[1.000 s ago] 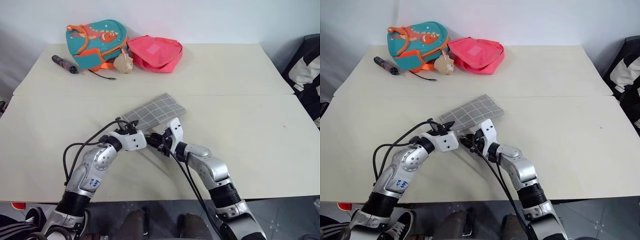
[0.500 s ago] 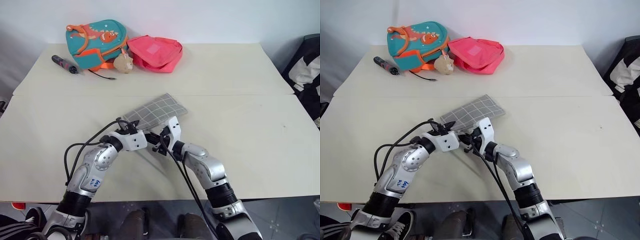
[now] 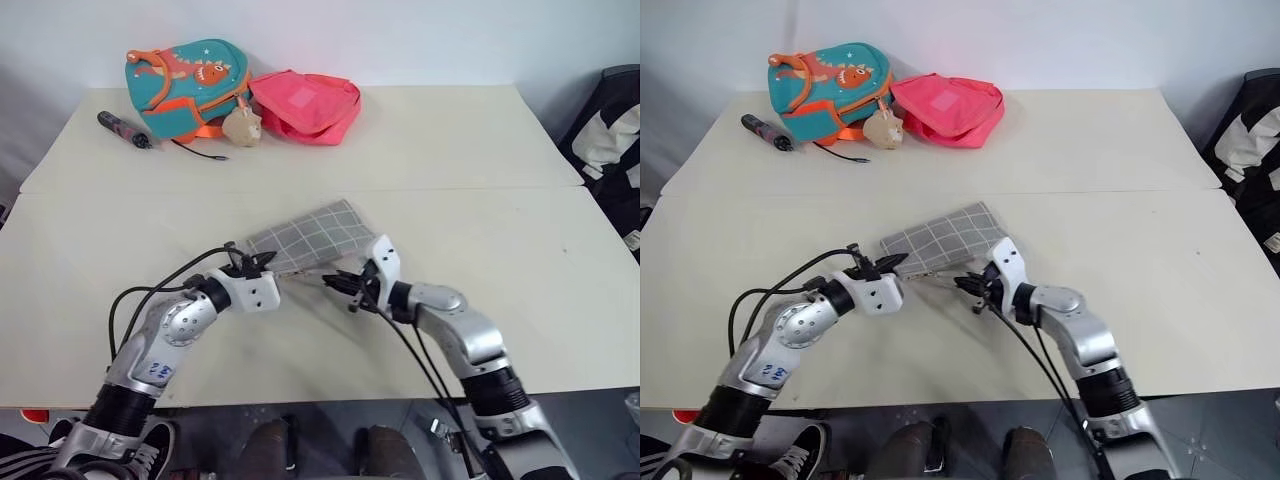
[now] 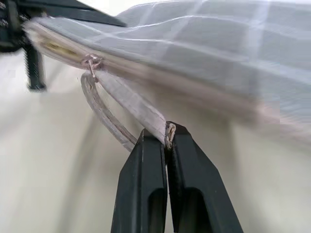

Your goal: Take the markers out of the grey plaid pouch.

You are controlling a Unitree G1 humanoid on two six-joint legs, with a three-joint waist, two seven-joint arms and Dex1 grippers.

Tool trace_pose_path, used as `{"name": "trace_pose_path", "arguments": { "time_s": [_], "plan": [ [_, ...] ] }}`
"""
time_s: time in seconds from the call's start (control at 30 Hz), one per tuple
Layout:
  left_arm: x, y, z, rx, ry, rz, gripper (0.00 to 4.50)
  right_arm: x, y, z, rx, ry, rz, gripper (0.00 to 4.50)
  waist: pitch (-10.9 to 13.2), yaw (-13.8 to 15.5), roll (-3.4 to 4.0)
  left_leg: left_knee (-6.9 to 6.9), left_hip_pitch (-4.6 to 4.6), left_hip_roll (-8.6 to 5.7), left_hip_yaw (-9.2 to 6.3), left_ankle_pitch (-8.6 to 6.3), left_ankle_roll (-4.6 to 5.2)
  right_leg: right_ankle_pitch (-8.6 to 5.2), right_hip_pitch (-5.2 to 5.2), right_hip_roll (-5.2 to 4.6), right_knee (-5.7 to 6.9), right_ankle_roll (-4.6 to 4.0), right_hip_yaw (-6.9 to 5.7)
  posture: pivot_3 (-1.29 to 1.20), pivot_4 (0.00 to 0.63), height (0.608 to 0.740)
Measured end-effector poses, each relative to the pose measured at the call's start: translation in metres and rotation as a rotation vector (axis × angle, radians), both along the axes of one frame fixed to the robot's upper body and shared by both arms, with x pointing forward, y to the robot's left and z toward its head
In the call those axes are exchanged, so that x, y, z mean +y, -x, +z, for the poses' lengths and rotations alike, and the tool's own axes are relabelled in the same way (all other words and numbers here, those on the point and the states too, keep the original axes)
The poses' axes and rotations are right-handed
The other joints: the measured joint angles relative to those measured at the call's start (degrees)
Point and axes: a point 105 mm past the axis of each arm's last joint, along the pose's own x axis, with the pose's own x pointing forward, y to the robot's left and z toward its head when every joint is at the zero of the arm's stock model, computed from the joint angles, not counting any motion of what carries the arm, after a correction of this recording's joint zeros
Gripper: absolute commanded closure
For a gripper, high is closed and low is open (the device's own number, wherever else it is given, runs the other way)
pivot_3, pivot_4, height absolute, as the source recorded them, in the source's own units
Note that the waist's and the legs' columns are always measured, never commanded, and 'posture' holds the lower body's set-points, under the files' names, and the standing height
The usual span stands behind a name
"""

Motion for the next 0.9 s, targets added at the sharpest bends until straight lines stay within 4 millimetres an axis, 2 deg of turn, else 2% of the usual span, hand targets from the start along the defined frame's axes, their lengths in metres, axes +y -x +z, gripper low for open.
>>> {"name": "trace_pose_path", "arguments": {
  "time_s": [0.17, 0.27, 0.4, 0.47, 0.63, 0.73, 0.9],
  "plan": [
    [0.013, 0.000, 0.002, -0.001, 0.006, 0.002, 4.50, -0.038, -0.021, 0.013, -0.057, 0.070, -0.069, 4.46, 0.0, 0.1, -0.01, 0.01, 0.00, 0.00, 0.09, 0.00, 0.04, 0.02, 0.01, 0.01, -0.03, -0.03, -0.02, 0.00, 0.150, 0.740],
    [0.018, 0.001, 0.004, -0.008, 0.011, 0.011, 4.50, -0.065, -0.033, 0.014, -0.076, 0.111, -0.142, 4.46, 0.0, 0.1, -0.03, 0.01, -0.01, 0.00, 0.11, 0.12, 0.26, 0.02, 0.02, 0.02, -0.03, -0.02, -0.05, 0.00, 0.150, 0.740],
    [0.023, 0.005, 0.001, 0.001, 0.024, 0.017, 4.50, -0.089, -0.048, 0.010, -0.101, 0.164, -0.231, 4.46, 0.0, 0.0, -0.03, 0.01, 0.00, 0.00, 0.17, 0.15, 0.31, 0.02, 0.00, 0.02, -0.03, -0.02, -0.05, 0.00, 0.150, 0.740],
    [0.023, 0.007, -0.001, 0.007, 0.025, 0.014, 4.50, -0.094, -0.049, 0.009, -0.107, 0.165, -0.244, 4.46, 0.0, 0.0, -0.04, 0.01, 0.00, 0.03, 0.18, 0.15, 0.31, 0.02, 0.00, 0.02, -0.03, -0.03, -0.05, 0.00, 0.150, 0.740],
    [0.026, 0.006, 0.002, 0.008, 0.047, 0.024, 4.50, -0.090, -0.049, 0.008, -0.124, 0.178, -0.232, 4.46, 0.0, 0.0, -0.04, 0.02, 0.00, 0.06, 0.20, 0.15, 0.31, 0.02, 0.01, 0.02, -0.03, -0.04, -0.04, 0.00, 0.150, 0.740],
    [0.029, 0.004, 0.004, 0.039, 0.114, 0.050, 4.50, -0.086, -0.047, 0.008, -0.109, 0.161, -0.209, 3.82, 0.0, 0.0, -0.04, 0.02, 0.00, 0.06, 0.21, 0.15, 0.31, 0.03, 0.00, 0.02, -0.02, -0.04, -0.03, 0.00, 0.150, 0.740],
    [0.030, 0.002, 0.003, 0.115, 0.192, 0.068, 4.50, -0.103, -0.033, 0.012, -0.096, 0.234, -0.136, 2.15, 0.0, 0.3, -0.05, 0.06, -0.02, 0.06, 0.21, 0.13, 0.34, 0.03, 0.04, 0.02, -0.08, -0.04, -0.05, 0.00, 0.150, 0.740]
  ]
}}
